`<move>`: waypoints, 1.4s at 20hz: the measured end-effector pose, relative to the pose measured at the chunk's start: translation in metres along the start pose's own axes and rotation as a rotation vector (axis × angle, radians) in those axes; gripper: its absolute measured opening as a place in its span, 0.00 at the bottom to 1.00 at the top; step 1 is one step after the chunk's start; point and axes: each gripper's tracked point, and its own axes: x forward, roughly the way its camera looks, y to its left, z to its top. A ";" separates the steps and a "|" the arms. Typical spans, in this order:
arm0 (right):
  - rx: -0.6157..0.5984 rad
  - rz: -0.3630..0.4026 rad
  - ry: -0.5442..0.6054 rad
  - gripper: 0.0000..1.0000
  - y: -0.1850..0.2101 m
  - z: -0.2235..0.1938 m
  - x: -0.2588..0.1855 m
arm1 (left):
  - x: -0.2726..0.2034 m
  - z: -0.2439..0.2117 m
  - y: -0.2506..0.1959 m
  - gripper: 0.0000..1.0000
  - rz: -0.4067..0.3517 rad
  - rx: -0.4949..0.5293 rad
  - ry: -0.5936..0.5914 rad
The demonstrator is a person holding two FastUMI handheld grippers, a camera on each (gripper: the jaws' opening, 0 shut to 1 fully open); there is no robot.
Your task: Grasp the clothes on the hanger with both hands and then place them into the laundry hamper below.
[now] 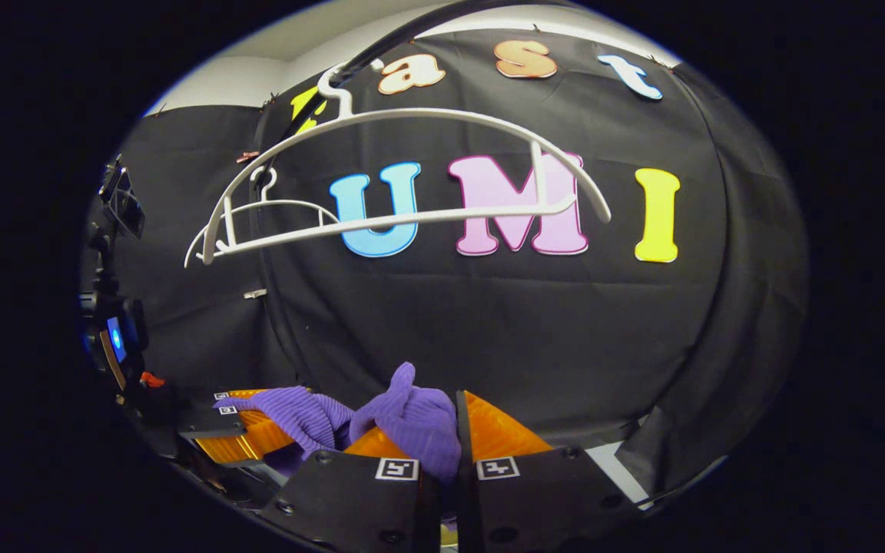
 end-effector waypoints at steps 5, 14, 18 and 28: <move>0.029 0.074 0.066 0.12 0.021 -0.018 0.010 | 0.008 -0.008 0.014 0.11 0.035 -0.005 0.032; 0.047 0.126 0.160 0.13 0.031 -0.048 0.034 | 0.025 -0.027 0.030 0.11 0.069 -0.046 0.095; 0.023 0.102 0.205 0.13 0.022 -0.064 0.045 | 0.035 -0.045 0.033 0.11 0.079 -0.047 0.141; -0.011 0.096 0.254 0.76 0.016 -0.077 0.047 | 0.039 -0.078 0.048 0.55 0.113 -0.082 0.246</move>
